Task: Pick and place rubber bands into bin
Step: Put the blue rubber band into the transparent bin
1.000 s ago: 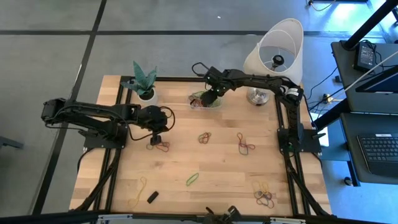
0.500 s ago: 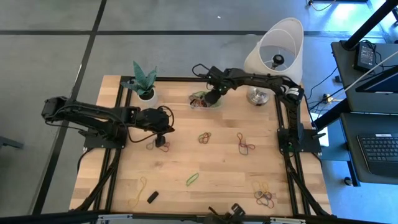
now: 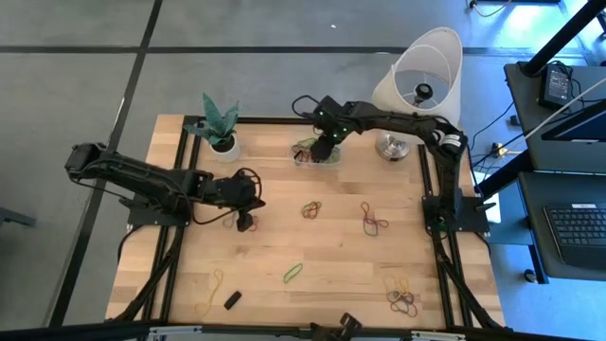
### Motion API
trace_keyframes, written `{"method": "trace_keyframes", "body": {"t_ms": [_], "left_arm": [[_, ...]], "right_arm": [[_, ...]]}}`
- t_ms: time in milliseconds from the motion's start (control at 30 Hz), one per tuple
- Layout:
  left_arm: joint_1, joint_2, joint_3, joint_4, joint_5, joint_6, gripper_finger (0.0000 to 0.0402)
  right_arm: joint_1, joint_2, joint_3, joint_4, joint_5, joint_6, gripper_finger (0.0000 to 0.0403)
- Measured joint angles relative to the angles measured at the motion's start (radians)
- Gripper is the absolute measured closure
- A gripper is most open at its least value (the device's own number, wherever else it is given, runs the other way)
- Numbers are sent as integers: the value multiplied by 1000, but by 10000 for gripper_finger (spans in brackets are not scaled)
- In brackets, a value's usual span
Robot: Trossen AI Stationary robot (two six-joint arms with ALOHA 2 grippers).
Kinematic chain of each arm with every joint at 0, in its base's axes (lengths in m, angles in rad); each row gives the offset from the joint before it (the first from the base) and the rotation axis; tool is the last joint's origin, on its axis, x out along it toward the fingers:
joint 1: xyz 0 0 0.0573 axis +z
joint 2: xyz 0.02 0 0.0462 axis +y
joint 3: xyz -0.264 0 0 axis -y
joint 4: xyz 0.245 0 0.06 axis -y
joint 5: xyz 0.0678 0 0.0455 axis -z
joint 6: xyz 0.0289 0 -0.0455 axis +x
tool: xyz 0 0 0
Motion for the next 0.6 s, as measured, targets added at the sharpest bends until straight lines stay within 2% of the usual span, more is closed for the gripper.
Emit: {"method": "trace_keyframes", "body": {"t_ms": [233, 433, 500, 600], "left_arm": [[-56, 0, 0, 0, -86, -1, 398], [-84, 1, 0, -1, -94, -37, 398], [-99, 2, 5, -7, -108, -37, 398], [-129, 28, 55, -37, -162, -36, 398]], "right_arm": [[87, -117, 0, -10, -1, -55, 393], [220, -213, -11, -51, 0, -63, 398], [266, -267, -65, -5, -1, -61, 399], [328, -380, -233, 159, 4, 0, 399]]}}
